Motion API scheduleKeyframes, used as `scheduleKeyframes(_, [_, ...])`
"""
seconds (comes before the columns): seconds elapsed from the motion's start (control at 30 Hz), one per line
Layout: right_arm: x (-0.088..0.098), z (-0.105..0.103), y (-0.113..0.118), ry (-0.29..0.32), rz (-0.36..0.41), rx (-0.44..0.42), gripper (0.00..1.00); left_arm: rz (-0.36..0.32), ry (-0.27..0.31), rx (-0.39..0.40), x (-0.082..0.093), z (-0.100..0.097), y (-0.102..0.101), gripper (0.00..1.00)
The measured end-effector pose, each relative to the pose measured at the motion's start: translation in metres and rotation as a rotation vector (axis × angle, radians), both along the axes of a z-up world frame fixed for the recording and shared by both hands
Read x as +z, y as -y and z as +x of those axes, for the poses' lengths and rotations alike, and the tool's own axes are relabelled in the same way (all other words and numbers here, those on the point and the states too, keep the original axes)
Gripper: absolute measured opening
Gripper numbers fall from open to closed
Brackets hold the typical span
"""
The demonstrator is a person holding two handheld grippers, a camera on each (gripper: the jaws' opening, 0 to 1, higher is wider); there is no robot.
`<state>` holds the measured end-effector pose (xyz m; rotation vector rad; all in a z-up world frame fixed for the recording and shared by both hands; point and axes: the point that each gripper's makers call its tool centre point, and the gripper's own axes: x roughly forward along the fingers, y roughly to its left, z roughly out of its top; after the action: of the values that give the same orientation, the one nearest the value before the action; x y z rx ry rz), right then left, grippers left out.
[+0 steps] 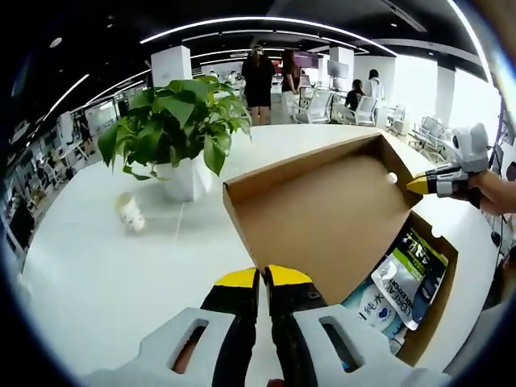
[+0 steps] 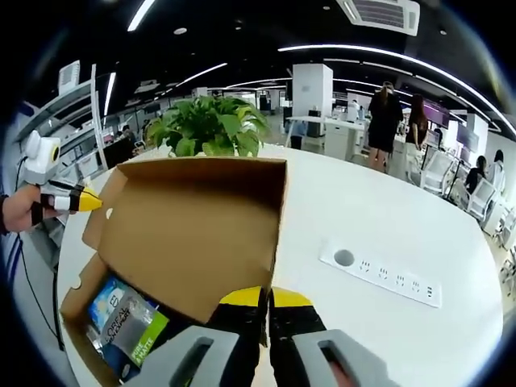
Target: Operate the shoe box by opening the lid, removing the specified soft item, and placing it in the target area until the item is outside and the box remains undamaged.
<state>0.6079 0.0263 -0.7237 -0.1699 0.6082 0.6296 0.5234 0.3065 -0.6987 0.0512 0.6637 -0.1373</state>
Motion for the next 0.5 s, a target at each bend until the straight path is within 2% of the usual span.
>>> scheduleKeyframes(0.5, [-0.009, 0.003, -0.005, -0.012, -0.018, 0.018, 0.00, 0.003, -0.033, 0.033, -0.013, 0.002, -0.003, 0.02])
